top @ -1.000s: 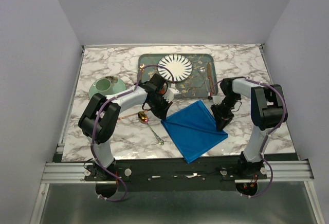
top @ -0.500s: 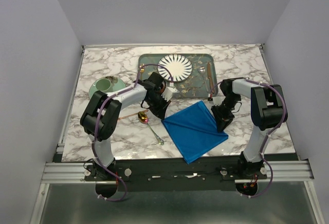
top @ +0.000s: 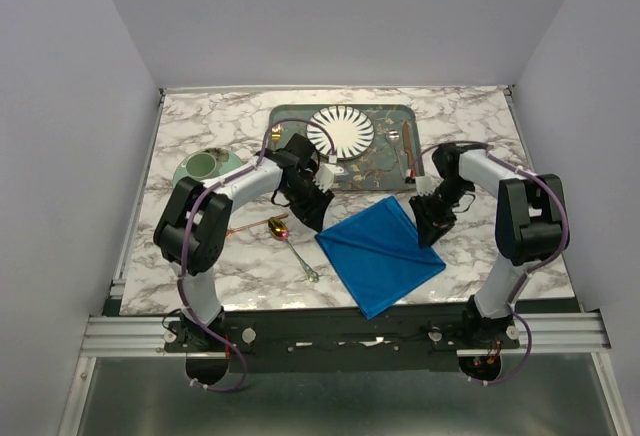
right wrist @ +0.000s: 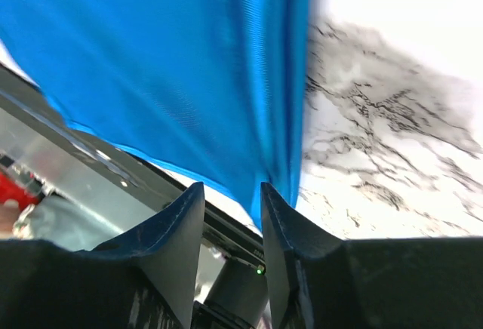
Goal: Fold the napkin into a case and place the utensils inside
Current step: Smooth out the upper triangle-folded napkin at the center of the board.
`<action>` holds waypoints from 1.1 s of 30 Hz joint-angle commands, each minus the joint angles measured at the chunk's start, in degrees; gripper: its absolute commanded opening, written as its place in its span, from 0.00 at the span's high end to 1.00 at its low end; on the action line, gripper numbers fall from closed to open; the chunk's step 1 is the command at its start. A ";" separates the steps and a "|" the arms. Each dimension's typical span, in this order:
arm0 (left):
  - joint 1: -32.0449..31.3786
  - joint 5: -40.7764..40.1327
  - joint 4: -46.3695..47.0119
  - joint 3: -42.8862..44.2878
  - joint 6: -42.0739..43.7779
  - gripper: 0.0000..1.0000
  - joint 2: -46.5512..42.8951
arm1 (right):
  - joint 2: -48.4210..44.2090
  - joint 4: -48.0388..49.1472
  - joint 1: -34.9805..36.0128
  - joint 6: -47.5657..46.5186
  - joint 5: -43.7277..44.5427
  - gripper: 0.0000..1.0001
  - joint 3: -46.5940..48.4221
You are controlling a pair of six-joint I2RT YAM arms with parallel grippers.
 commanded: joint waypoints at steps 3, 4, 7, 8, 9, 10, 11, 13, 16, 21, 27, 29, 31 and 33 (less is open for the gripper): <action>0.09 0.37 9.14 -3.54 -4.02 0.56 -9.77 | -4.01 0.81 -0.14 0.60 -6.46 0.56 5.97; 0.09 2.37 10.03 -3.71 -4.37 0.56 -10.65 | -3.74 0.81 0.03 0.87 -7.08 0.56 6.33; -0.52 6.51 12.40 -3.19 -8.32 0.60 -9.00 | -1.99 0.46 0.03 1.83 -10.15 0.57 6.25; -0.78 9.13 12.84 -2.49 -9.46 0.64 -8.03 | -1.46 0.37 0.12 2.19 -10.86 0.57 5.99; -1.05 10.38 13.46 -2.40 -12.70 0.66 -7.06 | -1.02 0.37 0.03 2.71 -11.82 0.57 5.55; -1.05 11.87 14.59 -2.57 -14.47 0.67 -5.49 | 0.38 0.28 0.03 3.06 -11.74 0.58 4.50; -1.05 13.28 17.21 -3.62 -16.05 0.70 -4.86 | 1.09 0.37 0.03 3.50 -11.31 0.58 3.79; -1.40 13.73 19.08 -4.59 -19.32 0.71 -2.59 | 2.40 1.16 0.03 4.03 -7.80 0.60 2.56; -1.58 12.50 19.18 -5.65 -19.58 0.74 0.67 | 4.07 3.00 0.03 3.95 -2.35 0.60 0.97; -1.66 8.02 15.67 -7.41 -16.09 0.78 3.75 | 8.29 3.80 0.12 3.42 2.84 0.61 3.95; -4.11 7.58 10.48 -7.50 -12.56 0.80 3.93 | 11.20 1.78 0.47 0.88 2.94 0.61 8.53; -5.35 8.10 8.20 -7.06 -11.76 0.79 3.23 | 10.68 0.03 0.30 -0.18 2.41 0.60 10.37; -6.85 8.63 7.14 -6.88 -10.54 0.76 1.05 | 9.45 -1.56 0.30 -2.20 0.92 0.56 11.86; -7.11 9.85 6.43 -6.53 -8.87 0.70 -0.98 | 7.69 -2.70 0.38 -3.43 -0.22 0.53 14.76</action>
